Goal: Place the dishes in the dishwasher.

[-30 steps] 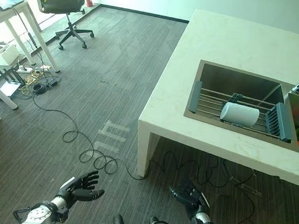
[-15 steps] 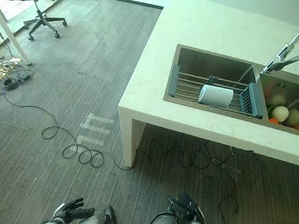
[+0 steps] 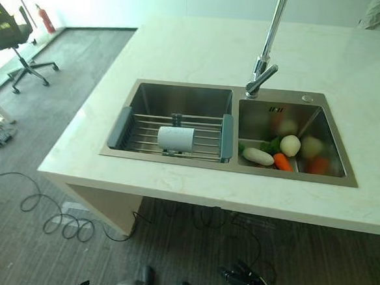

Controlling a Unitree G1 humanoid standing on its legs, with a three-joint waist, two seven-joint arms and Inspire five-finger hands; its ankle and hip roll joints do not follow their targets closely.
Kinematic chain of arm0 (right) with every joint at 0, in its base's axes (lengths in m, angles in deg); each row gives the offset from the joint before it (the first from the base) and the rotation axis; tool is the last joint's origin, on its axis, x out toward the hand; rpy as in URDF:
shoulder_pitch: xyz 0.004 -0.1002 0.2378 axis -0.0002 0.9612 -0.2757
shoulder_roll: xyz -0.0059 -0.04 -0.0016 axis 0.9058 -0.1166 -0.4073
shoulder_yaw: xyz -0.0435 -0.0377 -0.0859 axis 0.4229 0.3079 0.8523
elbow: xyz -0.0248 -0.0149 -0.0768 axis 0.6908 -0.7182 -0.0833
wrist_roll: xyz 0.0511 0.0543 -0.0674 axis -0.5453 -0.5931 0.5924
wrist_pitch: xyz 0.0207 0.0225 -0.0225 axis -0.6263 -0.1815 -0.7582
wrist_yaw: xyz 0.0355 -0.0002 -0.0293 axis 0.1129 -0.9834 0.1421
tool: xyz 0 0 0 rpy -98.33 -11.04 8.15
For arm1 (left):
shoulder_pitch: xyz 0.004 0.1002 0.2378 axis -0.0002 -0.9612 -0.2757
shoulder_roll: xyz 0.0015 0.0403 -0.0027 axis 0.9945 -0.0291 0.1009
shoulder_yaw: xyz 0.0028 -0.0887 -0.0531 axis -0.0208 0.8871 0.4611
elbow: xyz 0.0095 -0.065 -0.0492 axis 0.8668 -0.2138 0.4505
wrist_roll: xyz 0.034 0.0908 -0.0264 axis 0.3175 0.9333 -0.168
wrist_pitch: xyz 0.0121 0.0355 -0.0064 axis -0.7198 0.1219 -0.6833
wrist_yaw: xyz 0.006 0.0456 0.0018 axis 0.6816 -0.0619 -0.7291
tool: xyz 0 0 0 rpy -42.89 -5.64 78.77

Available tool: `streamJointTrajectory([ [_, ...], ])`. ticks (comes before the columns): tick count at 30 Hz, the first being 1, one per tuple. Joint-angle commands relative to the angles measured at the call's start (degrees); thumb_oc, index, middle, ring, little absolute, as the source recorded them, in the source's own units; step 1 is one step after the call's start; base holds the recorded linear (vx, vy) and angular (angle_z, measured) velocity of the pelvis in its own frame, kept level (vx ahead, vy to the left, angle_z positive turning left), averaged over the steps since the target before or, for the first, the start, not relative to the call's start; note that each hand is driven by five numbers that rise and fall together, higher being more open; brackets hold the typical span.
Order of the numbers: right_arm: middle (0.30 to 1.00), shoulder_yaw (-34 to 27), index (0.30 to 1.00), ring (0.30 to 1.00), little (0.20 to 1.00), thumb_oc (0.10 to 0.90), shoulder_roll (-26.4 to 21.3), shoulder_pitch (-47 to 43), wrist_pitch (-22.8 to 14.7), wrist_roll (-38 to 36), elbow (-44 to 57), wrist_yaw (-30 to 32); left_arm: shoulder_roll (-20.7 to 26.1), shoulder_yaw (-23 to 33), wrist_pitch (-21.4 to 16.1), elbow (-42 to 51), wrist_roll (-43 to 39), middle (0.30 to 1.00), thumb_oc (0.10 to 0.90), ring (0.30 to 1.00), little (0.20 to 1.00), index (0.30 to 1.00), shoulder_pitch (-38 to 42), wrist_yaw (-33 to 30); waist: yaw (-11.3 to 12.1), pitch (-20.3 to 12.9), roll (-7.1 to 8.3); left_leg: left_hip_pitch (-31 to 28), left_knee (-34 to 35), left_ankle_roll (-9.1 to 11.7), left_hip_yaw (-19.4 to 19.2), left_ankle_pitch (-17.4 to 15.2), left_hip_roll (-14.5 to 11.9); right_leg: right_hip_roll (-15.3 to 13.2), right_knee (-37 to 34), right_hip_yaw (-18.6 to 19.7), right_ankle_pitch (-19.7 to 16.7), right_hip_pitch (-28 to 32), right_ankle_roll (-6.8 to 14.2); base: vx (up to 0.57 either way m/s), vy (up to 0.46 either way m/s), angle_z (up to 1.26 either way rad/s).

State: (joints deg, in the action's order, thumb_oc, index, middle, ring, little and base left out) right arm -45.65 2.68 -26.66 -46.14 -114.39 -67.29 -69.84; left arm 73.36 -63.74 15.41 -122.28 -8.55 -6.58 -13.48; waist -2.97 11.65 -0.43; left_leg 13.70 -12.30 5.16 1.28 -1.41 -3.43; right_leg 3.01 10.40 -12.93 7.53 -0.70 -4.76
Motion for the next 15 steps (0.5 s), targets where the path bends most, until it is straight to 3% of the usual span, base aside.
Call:
streamJointTrajectory([
  [1, 0.900, -2.47, 0.900, 0.900, 0.900, 0.800, -2.21, -0.45, -0.20, -0.57, 2.58, 1.17, 2.29, -0.77, -7.15, 0.96, 5.19, 0.900, 0.800, 0.900, 0.900, 0.900, -0.59, -5.88, 0.88, 1.51, -2.86, -3.57, -4.89, -1.03, -3.03, -7.98, -2.97, -10.93, 6.79, 0.39, 5.44, -2.95, 10.26, 0.11, 0.152, -0.42],
  [9, 0.900, -3.83, 0.900, 0.900, 0.900, 0.800, -2.48, 1.13, 0.52, 1.12, -0.25, 1.33, 7.55, 0.20, -17.83, 2.80, 0.05, 0.900, 0.800, 0.900, 0.900, 0.900, 0.67, -16.16, 0.11, -0.33, -3.66, -4.35, -4.89, -1.58, -4.62, -9.78, -2.57, -12.72, 6.79, 0.33, 5.21, -3.16, 11.33, 0.09, 0.076, -0.03],
  [11, 0.900, -5.06, 0.900, 0.900, 0.900, 0.800, -3.06, 1.13, 0.55, 0.86, -0.33, 0.56, 9.88, 4.12, -22.35, 4.76, -2.24, 0.900, 0.800, 0.900, 0.900, 0.900, 0.40, -19.51, 0.40, -0.87, -3.83, -4.76, -4.89, -1.66, -5.03, -10.28, -2.31, -13.37, 6.79, 0.13, 5.23, -3.26, 11.71, 0.08, 0.032, -0.14],
  [13, 0.900, -5.20, 0.900, 0.900, 0.900, 0.800, -3.12, 1.13, 0.54, 0.85, -0.15, 0.46, 11.07, 6.10, -24.59, 6.13, -0.98, 0.900, 0.800, 0.900, 0.900, 0.900, 0.32, -22.40, 0.53, -1.12, -3.75, -4.81, -4.89, -1.72, -5.12, -10.47, -2.13, -13.55, 6.79, 0.28, 5.22, -3.46, 11.86, 0.05, 0.010, -0.07],
  [15, 0.900, -5.25, 0.900, 0.900, 0.900, 0.800, -3.40, 1.29, 0.78, 0.73, 0.40, 0.66, 15.12, 10.29, -27.09, 11.23, 3.40, 0.900, 0.800, 0.900, 0.900, 0.900, -0.20, -30.72, 0.87, -1.71, -3.77, -4.78, -4.89, -1.79, -5.50, -10.73, -2.05, -13.87, 6.79, 0.49, 5.18, -4.02, 12.14, 0.03, -0.006, -0.16],
])
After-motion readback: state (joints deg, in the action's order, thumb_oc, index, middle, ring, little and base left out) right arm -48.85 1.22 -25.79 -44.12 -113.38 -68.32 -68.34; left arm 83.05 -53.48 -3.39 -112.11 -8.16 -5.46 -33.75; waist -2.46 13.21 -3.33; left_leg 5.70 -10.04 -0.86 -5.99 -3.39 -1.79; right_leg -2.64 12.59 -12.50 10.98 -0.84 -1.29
